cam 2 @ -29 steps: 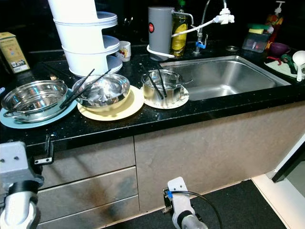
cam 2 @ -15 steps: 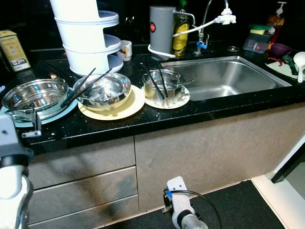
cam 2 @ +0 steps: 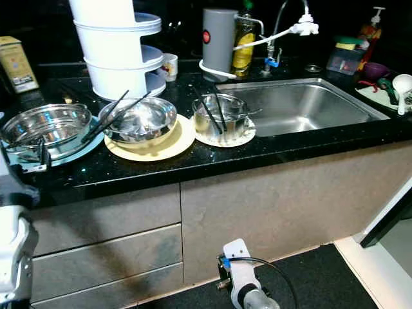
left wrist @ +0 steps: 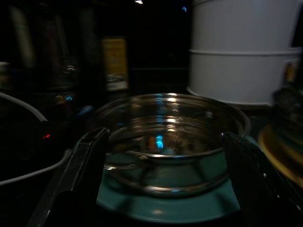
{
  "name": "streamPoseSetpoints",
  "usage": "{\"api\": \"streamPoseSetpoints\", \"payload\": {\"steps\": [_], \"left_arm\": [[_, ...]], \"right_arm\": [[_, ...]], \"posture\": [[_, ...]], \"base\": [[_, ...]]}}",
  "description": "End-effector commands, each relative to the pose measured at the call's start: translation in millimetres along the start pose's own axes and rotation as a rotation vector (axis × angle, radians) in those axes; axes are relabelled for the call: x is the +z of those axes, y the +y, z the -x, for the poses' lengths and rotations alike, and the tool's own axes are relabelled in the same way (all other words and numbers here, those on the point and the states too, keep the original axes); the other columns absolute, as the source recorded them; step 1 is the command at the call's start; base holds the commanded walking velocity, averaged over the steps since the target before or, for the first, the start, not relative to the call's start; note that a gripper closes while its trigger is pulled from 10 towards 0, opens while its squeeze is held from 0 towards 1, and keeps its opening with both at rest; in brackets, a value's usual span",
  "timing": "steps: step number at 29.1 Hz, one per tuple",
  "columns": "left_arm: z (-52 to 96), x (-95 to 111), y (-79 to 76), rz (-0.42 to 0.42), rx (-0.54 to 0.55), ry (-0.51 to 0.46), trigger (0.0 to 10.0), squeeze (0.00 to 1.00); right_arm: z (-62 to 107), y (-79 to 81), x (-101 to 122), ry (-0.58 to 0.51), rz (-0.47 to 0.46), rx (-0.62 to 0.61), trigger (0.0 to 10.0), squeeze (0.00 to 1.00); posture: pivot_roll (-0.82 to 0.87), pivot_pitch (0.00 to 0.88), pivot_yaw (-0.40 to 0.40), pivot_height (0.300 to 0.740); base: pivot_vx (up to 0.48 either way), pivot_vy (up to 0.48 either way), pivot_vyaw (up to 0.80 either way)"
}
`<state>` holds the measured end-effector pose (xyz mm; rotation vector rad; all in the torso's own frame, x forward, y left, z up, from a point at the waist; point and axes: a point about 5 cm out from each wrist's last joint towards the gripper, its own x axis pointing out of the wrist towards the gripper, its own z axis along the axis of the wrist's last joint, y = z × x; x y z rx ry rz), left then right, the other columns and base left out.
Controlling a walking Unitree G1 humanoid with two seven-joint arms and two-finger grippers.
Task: Kitchen organization
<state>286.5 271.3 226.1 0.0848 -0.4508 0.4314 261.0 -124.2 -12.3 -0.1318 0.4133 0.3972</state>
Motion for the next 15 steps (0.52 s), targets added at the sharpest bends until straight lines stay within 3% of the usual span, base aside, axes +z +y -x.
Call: {"api": "streamPoseSetpoints", "payload": {"steps": [1, 15], "left_arm": [[-5.2, -1.0, -2.4, 0.008, -0.043, 0.002, 10.0, 0.00], [-13.8, -4.9, 6.0, -0.014, 0.041, 0.008, 10.0, 0.00]], "right_arm": [[0.7, 0.4, -2.3, 0.008, 0.012, 0.003, 10.0, 0.00], [2.5, 1.9, -5.2, 0.010, 0.002, -0.003, 10.0, 0.00]], "posture": [[-0.04, 0.089, -0.058, 0.740], [-0.03, 0.100, -0.055, 0.740]], "base": [[0.000, 0.000, 0.00], [0.000, 0.000, 0.00]]}}
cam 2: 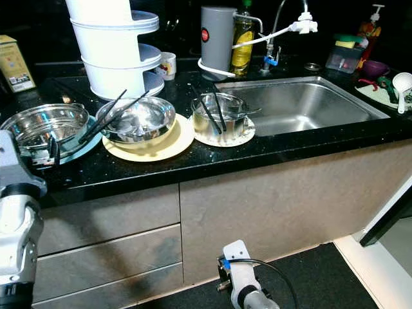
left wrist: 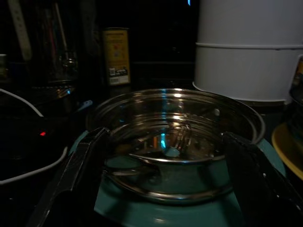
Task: Kitchen organization
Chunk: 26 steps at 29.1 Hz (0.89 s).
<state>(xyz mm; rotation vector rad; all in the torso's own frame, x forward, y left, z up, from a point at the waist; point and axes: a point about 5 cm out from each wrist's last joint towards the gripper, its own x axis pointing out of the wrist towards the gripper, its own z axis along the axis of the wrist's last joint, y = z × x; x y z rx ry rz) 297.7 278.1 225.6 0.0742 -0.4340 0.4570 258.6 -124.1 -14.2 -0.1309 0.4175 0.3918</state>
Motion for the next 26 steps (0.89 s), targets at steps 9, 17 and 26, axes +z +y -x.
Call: {"api": "streamPoseSetpoints", "payload": {"steps": [9, 17, 26], "left_arm": [[-8.5, -6.1, 5.2, -0.029, -0.006, 0.054, 10.0, 0.00], [-11.2, -15.4, 0.5, -0.015, -0.056, 0.127, 2.3, 0.00], [-15.6, -11.6, -0.2, -0.002, -0.052, 0.111, 1.6, 0.00]], "right_arm": [[0.0, 1.4, -1.5, 0.005, 0.006, 0.007, 10.0, 0.00], [0.0, 3.0, -1.9, 0.004, 0.004, 0.011, 10.0, 0.00], [-0.3, 2.6, -1.4, 0.003, 0.003, 0.009, 10.0, 0.00]], "posture": [[-0.03, 0.103, -0.059, 0.740], [-0.03, 0.107, -0.056, 0.740], [-0.03, 0.107, -0.054, 0.740]], "base": [[0.000, 0.000, 0.00], [0.000, 0.000, 0.00], [0.000, 0.000, 0.00]]}}
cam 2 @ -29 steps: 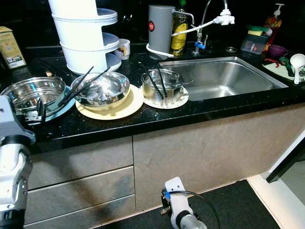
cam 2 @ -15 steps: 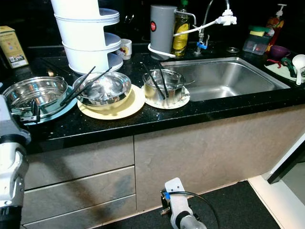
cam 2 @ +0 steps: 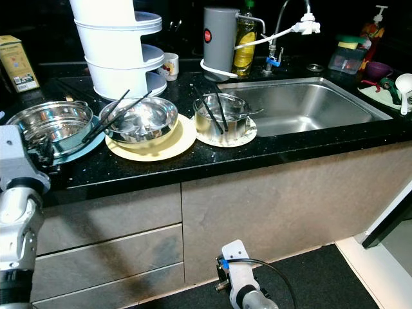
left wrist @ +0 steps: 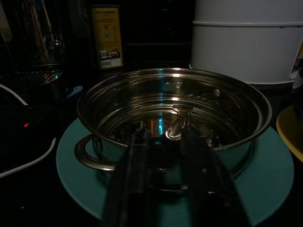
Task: Kitchen organization
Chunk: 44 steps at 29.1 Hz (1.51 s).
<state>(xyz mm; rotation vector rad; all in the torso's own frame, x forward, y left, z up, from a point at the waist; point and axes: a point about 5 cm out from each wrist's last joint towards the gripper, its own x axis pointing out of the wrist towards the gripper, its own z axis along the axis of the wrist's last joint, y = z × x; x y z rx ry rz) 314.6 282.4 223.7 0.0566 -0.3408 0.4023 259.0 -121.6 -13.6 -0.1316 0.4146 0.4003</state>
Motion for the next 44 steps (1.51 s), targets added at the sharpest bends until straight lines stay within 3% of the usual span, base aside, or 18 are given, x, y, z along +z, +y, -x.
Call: {"api": "streamPoseSetpoints", "payload": {"steps": [1, 2, 4, 11, 15, 17, 22, 27, 29, 30, 31, 34, 37, 38, 40, 42, 43, 44], "left_arm": [[-1.8, -1.4, 3.8, -0.010, 0.005, 0.012, 1.5, 0.00], [-1.8, -1.4, 3.8, -0.010, 0.005, 0.012, 1.5, 0.00], [-3.2, 1.4, 5.1, -0.009, 0.009, 0.001, 0.0, 0.00], [-4.5, 8.6, 8.5, -0.016, 0.019, -0.039, 0.0, 0.00], [-5.7, 27.8, 10.5, 0.001, 0.036, -0.145, 0.0, 0.00], [-4.7, 52.2, 4.6, 0.046, 0.012, -0.271, 0.0, 0.00], [-0.5, 72.5, 0.9, 0.044, 0.026, -0.372, 0.0, 0.00], [-0.8, 78.1, -1.5, 0.089, -0.001, -0.379, 0.0, 0.00], [-3.6, 86.4, -20.7, 0.380, -0.211, -0.314, 0.0, 0.00], [-2.2, 92.6, -29.4, 0.468, -0.313, -0.302, 0.0, 0.00], [-2.2, 92.6, -29.4, 0.468, -0.313, -0.302, 0.0, 0.00], [4.4, 105.6, -43.8, 0.594, -0.502, -0.297, 0.0, 0.00], [23.4, 113.6, -59.7, 0.799, -0.795, -0.227, 0.0, 0.00], [29.4, 112.9, -62.2, 0.820, -0.862, -0.205, 1.4, 0.00], [39.1, 109.5, -66.3, 0.825, -0.956, -0.163, 2.0, 0.00], [46.0, 107.2, -68.8, 0.824, -1.019, -0.133, 2.0, 0.00], [50.9, 101.2, -70.9, 0.795, -1.066, -0.079, 0.0, 0.00], [50.9, 101.2, -70.9, 0.795, -1.066, -0.079, 0.0, 0.00]], "right_arm": [[0.6, 0.4, -2.4, 0.005, 0.000, 0.000, 10.0, 0.00], [0.6, 0.4, -2.4, 0.005, 0.000, 0.000, 10.0, 0.00], [0.7, 0.2, -2.5, 0.005, 0.000, 0.000, 10.0, 0.00], [0.6, 0.1, -2.4, 0.004, 0.002, 0.001, 10.0, 0.00], [0.7, 0.2, -2.2, 0.002, 0.004, 0.001, 10.0, 0.00], [1.4, -1.0, -2.7, 0.002, 0.005, -0.002, 10.0, 0.00], [1.6, -1.2, -3.0, 0.002, 0.007, -0.003, 10.0, 0.00], [1.7, -0.9, -3.1, 0.001, 0.007, -0.002, 10.0, 0.00], [1.7, -0.9, -2.7, -0.004, 0.004, -0.003, 10.0, 0.00], [1.7, -1.0, -2.4, -0.006, 0.003, -0.004, 10.0, 0.00], [1.7, -1.0, -2.4, -0.006, 0.003, -0.004, 10.0, 0.00], [1.6, -0.8, -2.3, -0.007, 0.002, -0.003, 10.0, 0.00], [1.0, 0.5, -1.8, -0.007, 0.003, 0.003, 10.0, 0.00], [0.8, 0.8, -1.6, -0.008, 0.003, 0.004, 10.0, 0.00], [0.8, 0.9, -1.4, -0.009, 0.002, 0.004, 10.0, 0.00], [0.9, 0.8, -1.4, -0.010, 0.001, 0.004, 10.0, 0.00], [1.1, 0.4, -1.7, -0.010, 0.001, 0.002, 10.0, 0.00], [1.1, 0.4, -1.7, -0.010, 0.001, 0.002, 10.0, 0.00]], "posture": [[-0.03, 0.107, -0.054, 0.740], [-0.03, 0.107, -0.054, 0.740], [-0.02, 0.106, -0.054, 0.740], [-0.02, 0.104, -0.052, 0.740], [-0.02, 0.104, -0.052, 0.740], [-0.03, 0.097, -0.047, 0.740], [-0.03, 0.092, -0.045, 0.740], [-0.03, 0.090, -0.044, 0.740], [-0.03, 0.089, -0.047, 0.740], [-0.03, 0.089, -0.047, 0.740], [-0.03, 0.089, -0.047, 0.740], [-0.03, 0.089, -0.047, 0.740], [-0.03, 0.097, -0.048, 0.740], [-0.03, 0.097, -0.047, 0.740], [-0.03, 0.097, -0.047, 0.740], [-0.03, 0.097, -0.047, 0.740], [-0.03, 0.098, -0.047, 0.740], [-0.03, 0.098, -0.047, 0.740]], "base": [[0.000, 0.000, 0.00], [0.000, 0.000, 0.00], [0.000, 0.000, 0.00], [0.000, 0.000, 0.00], [0.000, 0.000, 0.00], [0.000, 0.000, 0.00], [0.000, 0.000, 0.00], [0.000, 0.000, 0.00], [0.000, 0.000, 0.00], [0.000, 0.000, 0.00], [0.000, 0.000, 0.00], [0.000, 0.000, 0.00], [0.000, 0.000, 0.00], [0.000, 0.000, 0.00], [0.000, 0.000, 0.00], [0.000, 0.000, 0.00], [0.000, 0.000, 0.00], [0.000, 0.000, 0.00]]}}
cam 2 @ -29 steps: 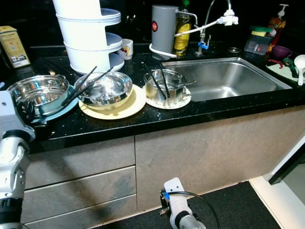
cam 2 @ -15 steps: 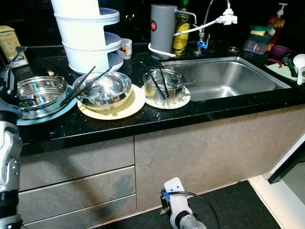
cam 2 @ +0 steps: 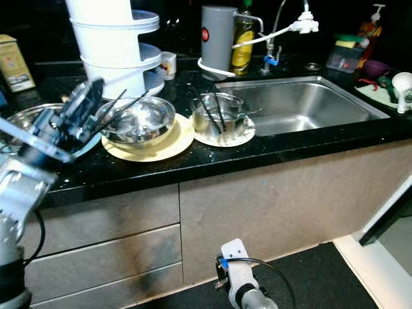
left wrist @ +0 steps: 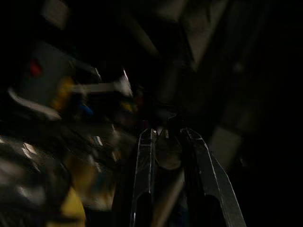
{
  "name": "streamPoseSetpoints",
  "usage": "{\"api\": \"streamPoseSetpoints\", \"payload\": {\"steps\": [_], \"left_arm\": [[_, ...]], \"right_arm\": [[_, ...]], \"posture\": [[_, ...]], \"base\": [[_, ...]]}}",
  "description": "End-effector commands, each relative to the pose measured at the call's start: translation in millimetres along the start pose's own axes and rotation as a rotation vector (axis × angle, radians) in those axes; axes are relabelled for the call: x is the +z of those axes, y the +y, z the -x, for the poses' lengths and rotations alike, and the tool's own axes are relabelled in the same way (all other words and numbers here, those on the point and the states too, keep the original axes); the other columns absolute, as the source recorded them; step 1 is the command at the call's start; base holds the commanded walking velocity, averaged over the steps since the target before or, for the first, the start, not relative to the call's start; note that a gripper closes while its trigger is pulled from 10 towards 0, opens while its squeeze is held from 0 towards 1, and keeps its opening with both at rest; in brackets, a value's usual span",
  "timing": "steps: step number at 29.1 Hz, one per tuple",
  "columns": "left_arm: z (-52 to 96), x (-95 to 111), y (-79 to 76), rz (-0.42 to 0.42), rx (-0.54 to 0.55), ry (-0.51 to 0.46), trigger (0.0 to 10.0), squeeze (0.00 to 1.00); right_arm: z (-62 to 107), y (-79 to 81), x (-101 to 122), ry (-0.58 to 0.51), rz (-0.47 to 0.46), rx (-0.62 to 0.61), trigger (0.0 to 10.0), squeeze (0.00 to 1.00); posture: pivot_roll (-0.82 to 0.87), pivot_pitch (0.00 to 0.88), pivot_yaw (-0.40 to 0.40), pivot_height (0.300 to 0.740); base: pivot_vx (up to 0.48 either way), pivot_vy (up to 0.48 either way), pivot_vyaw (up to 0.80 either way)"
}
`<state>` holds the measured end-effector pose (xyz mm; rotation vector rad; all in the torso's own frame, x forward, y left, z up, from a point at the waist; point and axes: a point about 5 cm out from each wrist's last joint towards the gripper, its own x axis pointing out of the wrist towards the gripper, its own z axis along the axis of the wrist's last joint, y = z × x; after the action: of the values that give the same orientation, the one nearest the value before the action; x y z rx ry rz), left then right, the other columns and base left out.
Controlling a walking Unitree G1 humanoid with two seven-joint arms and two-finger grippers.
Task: Kitchen organization
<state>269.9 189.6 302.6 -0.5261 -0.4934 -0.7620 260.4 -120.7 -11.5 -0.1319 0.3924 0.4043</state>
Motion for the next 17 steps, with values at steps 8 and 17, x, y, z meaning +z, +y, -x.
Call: {"api": "streamPoseSetpoints", "payload": {"steps": [8, 17], "left_arm": [[37.0, -51.9, -3.6, -0.065, -0.113, 0.576, 0.0, 0.00], [75.6, -77.8, 5.3, -0.248, -0.125, 1.005, 0.0, 0.00]], "right_arm": [[2.9, -1.8, -5.0, 0.012, -0.006, -0.005, 10.0, 0.00], [4.5, -3.1, -7.9, 0.021, -0.007, -0.009, 10.0, 0.00]], "posture": [[-0.03, 0.101, -0.049, 0.740], [-0.03, 0.103, -0.052, 0.740]], "base": [[0.000, 0.000, 0.00], [0.000, 0.000, 0.00]]}}
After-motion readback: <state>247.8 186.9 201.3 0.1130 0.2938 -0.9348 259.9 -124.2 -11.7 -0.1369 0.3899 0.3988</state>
